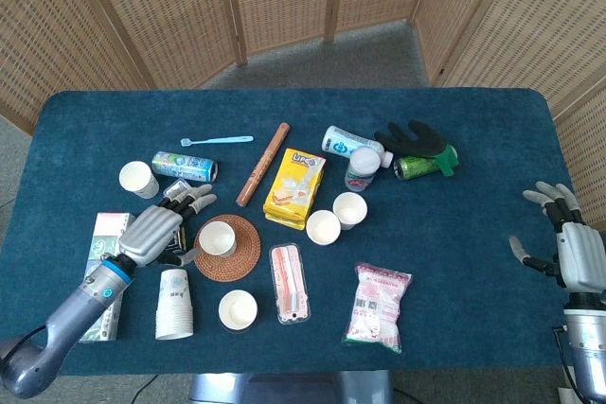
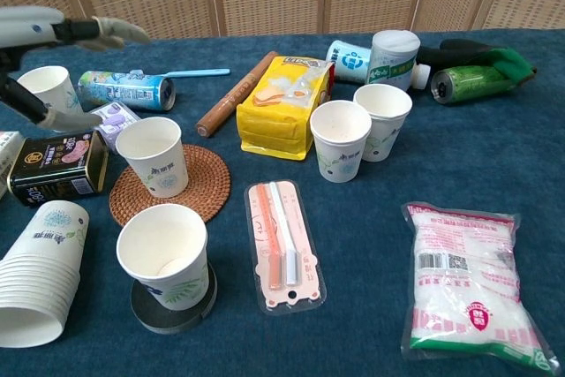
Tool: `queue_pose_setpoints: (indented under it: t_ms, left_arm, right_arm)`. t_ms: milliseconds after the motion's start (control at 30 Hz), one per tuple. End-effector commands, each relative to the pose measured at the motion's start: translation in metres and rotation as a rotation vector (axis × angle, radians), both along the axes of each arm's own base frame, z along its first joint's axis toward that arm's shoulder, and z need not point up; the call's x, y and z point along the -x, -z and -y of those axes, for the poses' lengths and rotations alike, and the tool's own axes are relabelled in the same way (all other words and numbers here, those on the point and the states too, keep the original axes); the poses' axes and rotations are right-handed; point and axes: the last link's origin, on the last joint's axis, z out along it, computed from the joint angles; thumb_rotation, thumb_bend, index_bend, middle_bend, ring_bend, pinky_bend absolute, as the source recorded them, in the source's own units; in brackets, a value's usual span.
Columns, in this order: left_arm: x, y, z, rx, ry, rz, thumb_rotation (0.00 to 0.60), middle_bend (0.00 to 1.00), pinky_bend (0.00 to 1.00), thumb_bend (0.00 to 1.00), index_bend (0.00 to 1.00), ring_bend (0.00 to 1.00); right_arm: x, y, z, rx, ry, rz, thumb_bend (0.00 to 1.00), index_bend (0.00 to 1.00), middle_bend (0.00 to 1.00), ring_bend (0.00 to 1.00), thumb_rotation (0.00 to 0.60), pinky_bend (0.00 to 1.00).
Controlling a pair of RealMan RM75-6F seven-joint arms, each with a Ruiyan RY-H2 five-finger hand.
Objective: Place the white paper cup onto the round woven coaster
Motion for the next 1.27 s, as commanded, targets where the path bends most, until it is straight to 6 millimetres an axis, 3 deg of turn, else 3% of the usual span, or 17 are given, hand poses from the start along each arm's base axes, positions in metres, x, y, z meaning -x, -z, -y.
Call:
queue_pose_setpoints:
  t_ms: [33, 200, 400, 633, 933, 1267]
  left_arm:
    - [0.012, -0.031, 0.019, -0.105, -0.024, 0.031, 0.572, 0.0, 0.0, 0.38, 0.0, 0.0]
    - [0.035, -0.059, 0.048, -0.237, -0.083, 0.056, 0.574, 0.0, 0.0, 0.38, 0.0, 0.0]
    - [0.062, -0.078, 0.09, -0.305, -0.178, 0.013, 0.574, 0.0, 0.0, 0.38, 0.0, 0.0]
    - [0.082, -0.088, 0.13, -0.369, -0.263, -0.032, 0.565, 0.0, 0.0, 0.38, 0.0, 0.0]
    - [0.097, -0.102, 0.147, -0.413, -0.32, -0.006, 0.566, 0.0, 0.0, 0.38, 0.0, 0.0]
    - [0.099, -0.102, 0.15, -0.419, -0.329, 0.005, 0.569, 0.0, 0.0, 0.38, 0.0, 0.0]
  right_arm:
    - [-0.002, 0.002, 0.001, -0.013, -0.004, -0.042, 0.35, 0.22, 0.14, 0.0, 0.6, 0.3]
    - [-0.005, 0.012, 0.0, -0.044, -0.017, -0.156, 0.34, 0.2, 0.13, 0.0, 0.6, 0.18]
    - [-0.014, 0.024, -0.001, -0.062, -0.036, -0.239, 0.34, 0.13, 0.05, 0.0, 0.6, 0.01]
    - [-0.022, 0.032, -0.009, -0.055, -0.06, -0.283, 0.33, 0.12, 0.04, 0.0, 0.6, 0.0]
    - [-0.023, 0.041, -0.019, -0.075, -0.073, -0.266, 0.33, 0.1, 0.03, 0.0, 0.6, 0.0]
    - [-0.025, 0.046, -0.023, -0.084, -0.086, -0.261, 0.33, 0.09, 0.03, 0.0, 0.6, 0.0]
